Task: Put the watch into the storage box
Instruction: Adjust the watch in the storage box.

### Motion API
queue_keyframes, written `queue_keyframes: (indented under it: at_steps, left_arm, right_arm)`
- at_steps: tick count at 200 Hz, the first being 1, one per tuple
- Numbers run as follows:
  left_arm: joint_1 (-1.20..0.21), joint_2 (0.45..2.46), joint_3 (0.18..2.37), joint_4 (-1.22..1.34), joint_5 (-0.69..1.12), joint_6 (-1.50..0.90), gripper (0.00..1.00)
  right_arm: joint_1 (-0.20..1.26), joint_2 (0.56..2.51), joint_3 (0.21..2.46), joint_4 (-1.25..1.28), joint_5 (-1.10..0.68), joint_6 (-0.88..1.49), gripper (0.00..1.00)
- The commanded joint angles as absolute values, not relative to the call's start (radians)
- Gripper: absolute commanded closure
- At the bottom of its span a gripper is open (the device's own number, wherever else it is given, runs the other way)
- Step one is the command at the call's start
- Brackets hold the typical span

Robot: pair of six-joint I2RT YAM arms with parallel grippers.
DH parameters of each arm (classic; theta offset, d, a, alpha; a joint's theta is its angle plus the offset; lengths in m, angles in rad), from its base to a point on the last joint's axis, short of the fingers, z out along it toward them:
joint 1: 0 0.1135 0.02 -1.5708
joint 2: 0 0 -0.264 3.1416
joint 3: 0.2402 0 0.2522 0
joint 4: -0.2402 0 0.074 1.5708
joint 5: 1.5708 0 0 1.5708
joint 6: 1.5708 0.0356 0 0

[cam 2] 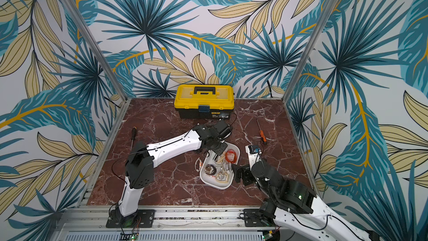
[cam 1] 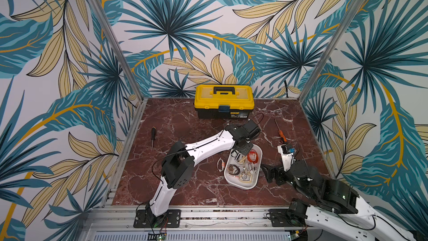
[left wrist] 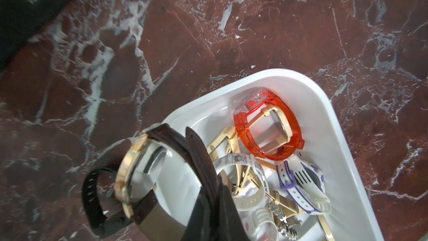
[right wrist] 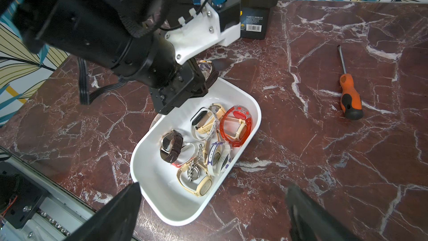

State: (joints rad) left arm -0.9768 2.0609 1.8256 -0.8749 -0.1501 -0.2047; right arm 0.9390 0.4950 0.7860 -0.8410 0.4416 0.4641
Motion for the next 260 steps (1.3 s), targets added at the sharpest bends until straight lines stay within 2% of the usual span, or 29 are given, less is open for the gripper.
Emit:
queue_keyframes:
  at_steps: [1, 74, 153, 202, 237, 260]
  left_arm:
    - [-1.034, 2.010, 1.792, -0.889, -0.279, -0.155, 0.91]
    - [-1.125, 2.088, 1.743, -0.800, -0.269, -0.176, 0.91]
    - [-1.125, 2.193, 1.750, -0.685, -0.341, -0.129, 0.90]
    - [-1.104, 2.262, 1.791, -0.706, -0.370, -0.086, 0.90]
    - [-1.086, 2.278, 1.800, -0.694, -0.360, -0.055, 0.86]
    - [-1.076, 2.278, 1.799, -0.686, -0.344, -0.042, 0.76]
  right_arm:
    - [0.943, 0.476, 0.768, -0.835, 0.480, 0.469, 0.00]
    - [0.943, 0.428, 0.781, -0.860, 0.497, 0.491, 0.00]
    - [0.943, 0.434, 0.771, -0.854, 0.482, 0.487, 0.00]
    - [0.944, 0.430, 0.768, -0.853, 0.482, 0.485, 0.00]
    - [0.943, 0.432, 0.766, -0.850, 0.483, 0.484, 0.00]
    - [0.943, 0.434, 0.765, -0.851, 0.484, 0.484, 0.00]
